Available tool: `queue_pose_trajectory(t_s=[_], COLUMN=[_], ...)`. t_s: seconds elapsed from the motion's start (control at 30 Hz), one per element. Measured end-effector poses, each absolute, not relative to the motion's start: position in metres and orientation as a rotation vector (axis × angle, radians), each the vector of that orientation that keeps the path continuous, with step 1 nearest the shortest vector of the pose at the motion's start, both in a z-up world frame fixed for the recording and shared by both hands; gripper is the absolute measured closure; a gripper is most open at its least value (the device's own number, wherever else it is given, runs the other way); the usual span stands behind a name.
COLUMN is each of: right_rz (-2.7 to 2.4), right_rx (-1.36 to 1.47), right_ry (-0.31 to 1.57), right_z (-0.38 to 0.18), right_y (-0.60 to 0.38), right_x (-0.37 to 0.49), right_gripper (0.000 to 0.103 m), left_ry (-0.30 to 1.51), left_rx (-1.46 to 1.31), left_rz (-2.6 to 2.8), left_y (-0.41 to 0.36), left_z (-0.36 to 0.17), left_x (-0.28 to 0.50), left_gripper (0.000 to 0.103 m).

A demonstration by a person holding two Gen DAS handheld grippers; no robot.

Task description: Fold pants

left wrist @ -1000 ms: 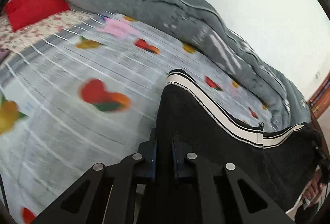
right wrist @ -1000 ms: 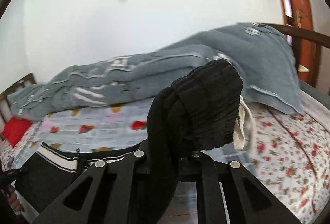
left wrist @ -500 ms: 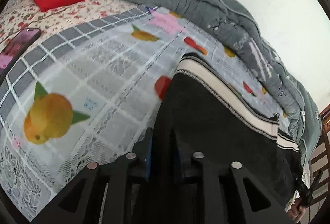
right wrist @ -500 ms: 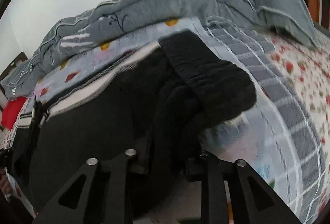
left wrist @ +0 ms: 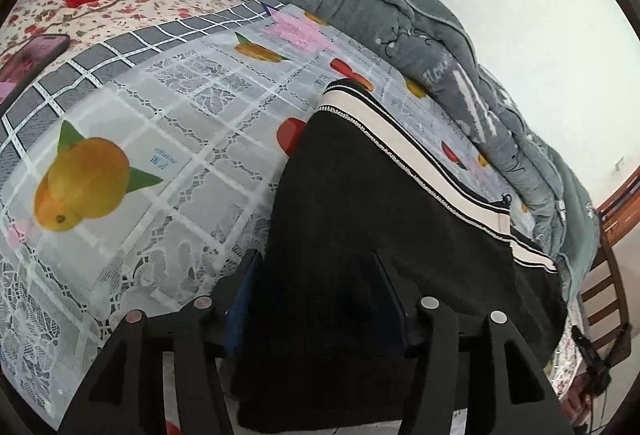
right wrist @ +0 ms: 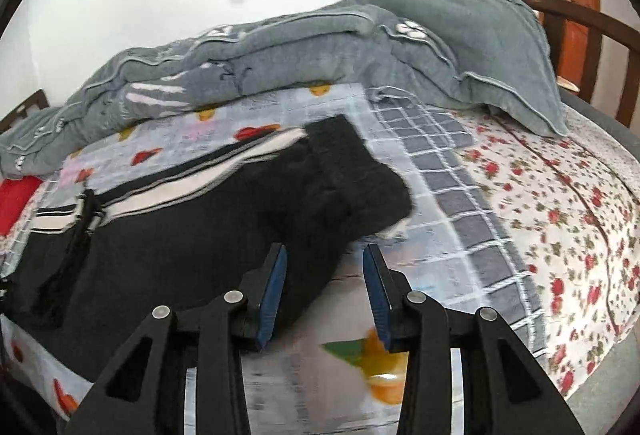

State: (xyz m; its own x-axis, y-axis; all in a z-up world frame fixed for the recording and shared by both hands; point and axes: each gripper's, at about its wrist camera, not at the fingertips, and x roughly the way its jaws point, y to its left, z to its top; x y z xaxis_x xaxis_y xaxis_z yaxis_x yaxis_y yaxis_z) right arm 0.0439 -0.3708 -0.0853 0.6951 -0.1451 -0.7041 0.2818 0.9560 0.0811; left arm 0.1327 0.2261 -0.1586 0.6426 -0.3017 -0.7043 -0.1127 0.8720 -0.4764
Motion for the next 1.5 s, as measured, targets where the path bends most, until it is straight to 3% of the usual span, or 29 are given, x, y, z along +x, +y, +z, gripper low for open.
queue_pose_trajectory(t_s=[0.5,0.6,0.7,0.8,1.23,1.33,1.5], right_rz=[0.253,0.316,0.309,0.243,0.181,0.157,0.123], right_rx=[0.197,0.176,0.094,0.053,0.025,0.078,0.129], right_ry=[0.821,0.817,0.835,0.897,0.852,0.859,0.861], right_z=[-0.088,-0.093,-0.112,-0.134,-0.114,-0.115,-0.106], right_y=[-0.185,-0.147,-0.122,-0.121,-0.163,-0.183,-0.209], right_x=[0.093,0.098,0.105,0.112,0.080,0.073,0.062], right_gripper=[0.060,0.060,0.071,0.073,0.063,0.059,0.059], left_ry=[0.849,0.847,0.844,0.833,0.801,0.782,0.773], left_rx=[-0.598,-0.617,-0.632,-0.662,-0.688,-0.739,-0.811], left_rz=[-0.169,-0.177,-0.188,-0.207,-0.247,-0.263,-0.261], left_y=[0.232,0.233,0.234,0.238,0.228,0.228,0.230], left_z=[-0.166,-0.166,-0.167,-0.169,-0.176,-0.180,-0.181], left_x=[0.081,0.083,0.085,0.089,0.075,0.082,0.103], left_gripper=[0.049,0.044,0.043,0.043,0.043,0.039,0.039])
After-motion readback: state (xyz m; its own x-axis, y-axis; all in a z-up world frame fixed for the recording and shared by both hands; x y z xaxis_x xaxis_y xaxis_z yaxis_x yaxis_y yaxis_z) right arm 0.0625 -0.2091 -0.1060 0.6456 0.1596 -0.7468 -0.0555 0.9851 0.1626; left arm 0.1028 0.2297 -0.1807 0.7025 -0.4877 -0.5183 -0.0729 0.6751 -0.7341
